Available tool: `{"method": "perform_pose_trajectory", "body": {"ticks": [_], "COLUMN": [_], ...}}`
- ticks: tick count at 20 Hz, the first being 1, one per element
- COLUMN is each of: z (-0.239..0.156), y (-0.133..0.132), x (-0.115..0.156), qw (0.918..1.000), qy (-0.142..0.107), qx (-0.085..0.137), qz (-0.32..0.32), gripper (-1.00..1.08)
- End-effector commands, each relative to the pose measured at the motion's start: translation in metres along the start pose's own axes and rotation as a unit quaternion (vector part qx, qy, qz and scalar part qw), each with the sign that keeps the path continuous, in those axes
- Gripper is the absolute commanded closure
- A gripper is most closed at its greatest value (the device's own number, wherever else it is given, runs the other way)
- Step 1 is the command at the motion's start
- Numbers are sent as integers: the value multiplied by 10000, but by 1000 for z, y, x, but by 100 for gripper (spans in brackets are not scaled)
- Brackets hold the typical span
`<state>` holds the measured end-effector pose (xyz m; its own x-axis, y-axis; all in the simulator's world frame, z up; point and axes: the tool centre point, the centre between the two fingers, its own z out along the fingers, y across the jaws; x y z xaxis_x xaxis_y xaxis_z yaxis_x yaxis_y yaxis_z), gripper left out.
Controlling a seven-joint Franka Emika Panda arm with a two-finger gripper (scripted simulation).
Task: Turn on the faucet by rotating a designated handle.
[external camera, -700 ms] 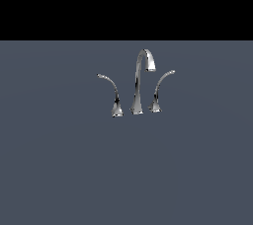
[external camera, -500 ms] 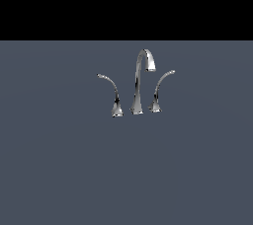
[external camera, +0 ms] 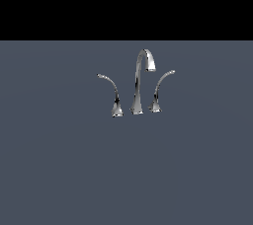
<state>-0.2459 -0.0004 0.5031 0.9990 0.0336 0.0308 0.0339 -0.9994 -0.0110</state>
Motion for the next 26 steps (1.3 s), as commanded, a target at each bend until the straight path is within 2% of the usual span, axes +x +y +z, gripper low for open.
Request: {"method": "perform_pose_trajectory", "body": {"ticks": [1,8,15,20,26], "z": [0,2,9,21,43], "y": [0,4,11,21,35], "x": [2,21,60,99,148], "qw": [10000,9995,9960,9889,9749], "qy": [-1,-8,-25,-44,-68], "qx": [2,24,61,88,107], "qz": [26,313,891,1481,2223], "gripper": [108,108,108,108,108]}}
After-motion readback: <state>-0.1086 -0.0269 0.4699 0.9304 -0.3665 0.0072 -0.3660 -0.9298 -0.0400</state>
